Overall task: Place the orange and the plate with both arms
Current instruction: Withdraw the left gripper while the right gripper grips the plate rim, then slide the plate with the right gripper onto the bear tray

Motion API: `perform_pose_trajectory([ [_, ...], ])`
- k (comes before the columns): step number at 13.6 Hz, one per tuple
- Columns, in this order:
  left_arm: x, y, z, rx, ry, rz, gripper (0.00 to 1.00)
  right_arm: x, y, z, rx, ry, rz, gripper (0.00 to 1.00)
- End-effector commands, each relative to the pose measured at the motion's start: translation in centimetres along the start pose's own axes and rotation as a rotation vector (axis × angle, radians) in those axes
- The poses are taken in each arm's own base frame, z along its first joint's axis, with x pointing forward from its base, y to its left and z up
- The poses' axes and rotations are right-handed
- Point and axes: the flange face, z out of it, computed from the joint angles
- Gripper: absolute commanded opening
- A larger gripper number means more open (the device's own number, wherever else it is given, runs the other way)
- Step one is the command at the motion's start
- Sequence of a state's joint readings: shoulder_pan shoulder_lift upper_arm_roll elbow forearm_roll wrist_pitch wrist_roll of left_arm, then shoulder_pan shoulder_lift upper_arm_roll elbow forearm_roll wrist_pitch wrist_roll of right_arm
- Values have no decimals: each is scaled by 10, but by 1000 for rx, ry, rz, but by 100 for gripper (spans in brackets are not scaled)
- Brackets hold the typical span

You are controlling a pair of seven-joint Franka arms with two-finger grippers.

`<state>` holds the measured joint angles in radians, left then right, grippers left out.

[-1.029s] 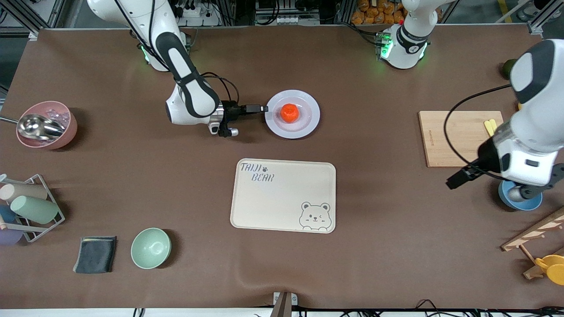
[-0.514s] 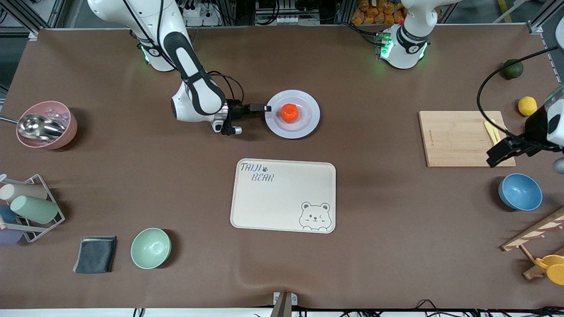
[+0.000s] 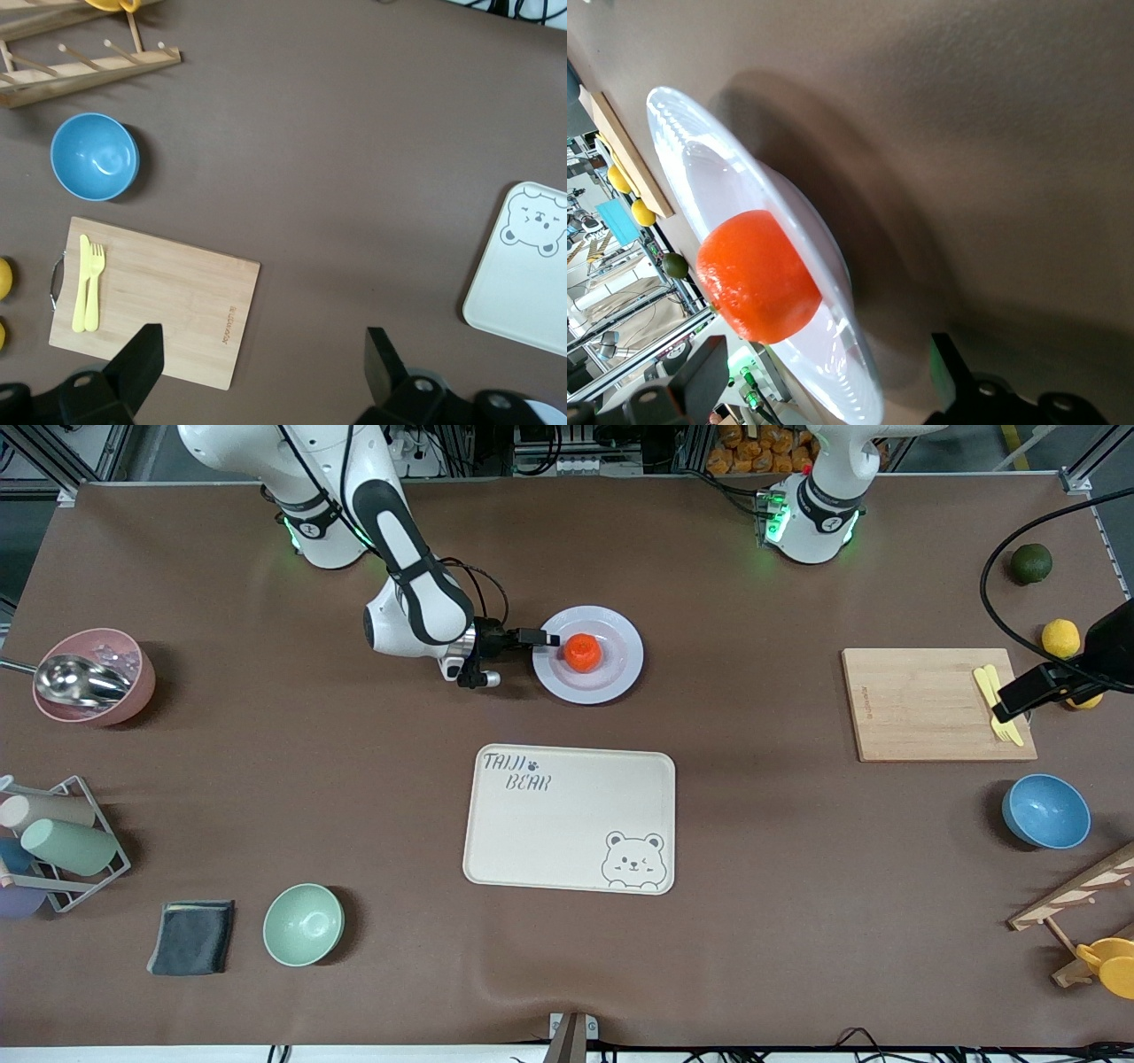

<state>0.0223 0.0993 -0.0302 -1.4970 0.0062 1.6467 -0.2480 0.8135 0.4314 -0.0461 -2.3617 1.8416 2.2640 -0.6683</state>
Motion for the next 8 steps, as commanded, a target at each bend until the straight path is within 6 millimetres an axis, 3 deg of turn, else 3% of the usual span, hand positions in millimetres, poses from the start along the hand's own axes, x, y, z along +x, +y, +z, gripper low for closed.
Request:
perform_pose_trajectory([
  [1,-7,6,1,-39,-3,20,100,4,5,5,14,23,-6,100],
  [8,-11,10,6,-38,-26,31,100,2,-1,17,41,33,8,100],
])
